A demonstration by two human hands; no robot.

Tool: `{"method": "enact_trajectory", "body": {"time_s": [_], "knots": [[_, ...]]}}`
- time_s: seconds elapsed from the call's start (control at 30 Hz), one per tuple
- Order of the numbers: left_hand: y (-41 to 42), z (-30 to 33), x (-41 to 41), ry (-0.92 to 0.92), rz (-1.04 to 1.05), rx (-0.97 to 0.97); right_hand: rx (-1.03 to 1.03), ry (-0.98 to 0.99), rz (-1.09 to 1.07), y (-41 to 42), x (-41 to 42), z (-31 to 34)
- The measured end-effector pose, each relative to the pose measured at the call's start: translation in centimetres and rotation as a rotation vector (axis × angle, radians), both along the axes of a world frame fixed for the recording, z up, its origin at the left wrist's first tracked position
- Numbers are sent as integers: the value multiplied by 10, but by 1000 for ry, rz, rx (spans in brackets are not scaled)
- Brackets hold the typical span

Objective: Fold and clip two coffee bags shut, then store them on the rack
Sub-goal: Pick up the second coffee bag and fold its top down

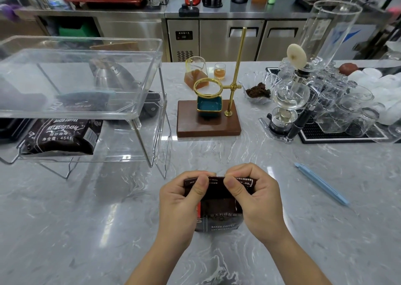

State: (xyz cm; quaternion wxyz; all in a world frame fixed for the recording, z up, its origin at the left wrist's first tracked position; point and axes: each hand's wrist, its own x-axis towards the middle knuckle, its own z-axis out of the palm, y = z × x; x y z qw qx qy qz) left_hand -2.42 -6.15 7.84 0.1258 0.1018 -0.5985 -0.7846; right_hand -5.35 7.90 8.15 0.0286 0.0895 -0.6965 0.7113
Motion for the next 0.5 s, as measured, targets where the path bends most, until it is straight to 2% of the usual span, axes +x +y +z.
{"method": "enact_trajectory", "body": {"time_s": [0.13, 0.5], "knots": [[-3, -2, -1, 1, 1, -58, -8, -21, 52, 0, -1, -1], [-5, -2, -3, 2, -71, -23, -35, -42, 101, -1, -3, 2]]}}
